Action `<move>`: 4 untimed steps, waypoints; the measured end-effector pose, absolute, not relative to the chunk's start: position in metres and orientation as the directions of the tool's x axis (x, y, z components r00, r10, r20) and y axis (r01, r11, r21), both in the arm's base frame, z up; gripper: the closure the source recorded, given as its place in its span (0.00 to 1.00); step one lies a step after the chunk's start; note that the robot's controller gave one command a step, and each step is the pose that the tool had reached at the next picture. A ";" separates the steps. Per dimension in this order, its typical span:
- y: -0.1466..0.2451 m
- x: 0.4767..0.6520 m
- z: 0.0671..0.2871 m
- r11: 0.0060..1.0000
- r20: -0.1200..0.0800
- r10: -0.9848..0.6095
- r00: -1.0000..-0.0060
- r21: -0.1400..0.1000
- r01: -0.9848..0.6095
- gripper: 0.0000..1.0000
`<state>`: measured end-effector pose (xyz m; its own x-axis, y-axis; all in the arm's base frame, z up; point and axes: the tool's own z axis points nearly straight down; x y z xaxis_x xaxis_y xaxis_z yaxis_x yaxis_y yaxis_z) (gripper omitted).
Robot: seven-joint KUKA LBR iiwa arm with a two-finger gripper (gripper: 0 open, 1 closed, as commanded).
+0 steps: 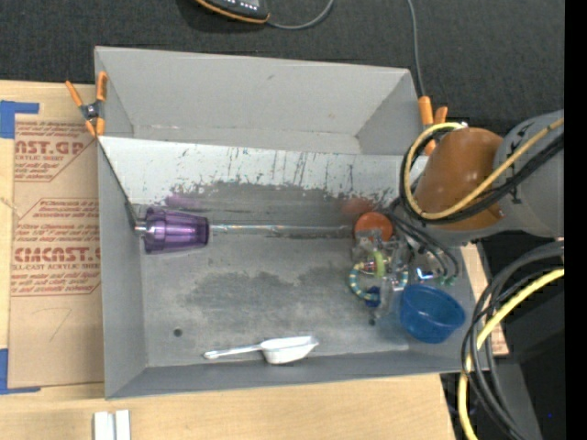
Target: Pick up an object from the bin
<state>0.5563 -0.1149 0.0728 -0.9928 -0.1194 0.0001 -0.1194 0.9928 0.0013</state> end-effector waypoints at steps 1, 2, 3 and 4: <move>-0.125 0.503 0.127 0.979 -0.003 -0.204 -0.979 0.001 -0.204 0.00; -0.120 0.557 0.068 0.993 -0.002 -0.119 -0.993 0.002 -0.119 0.00; -0.130 0.486 0.074 0.996 -0.024 -0.090 -0.996 -0.001 -0.090 0.00; -0.119 0.556 0.068 0.993 -0.006 -0.119 -0.993 0.002 -0.119 1.00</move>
Offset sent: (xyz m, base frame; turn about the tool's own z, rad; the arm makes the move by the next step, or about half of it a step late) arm 0.0001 -0.0072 -0.0048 0.0011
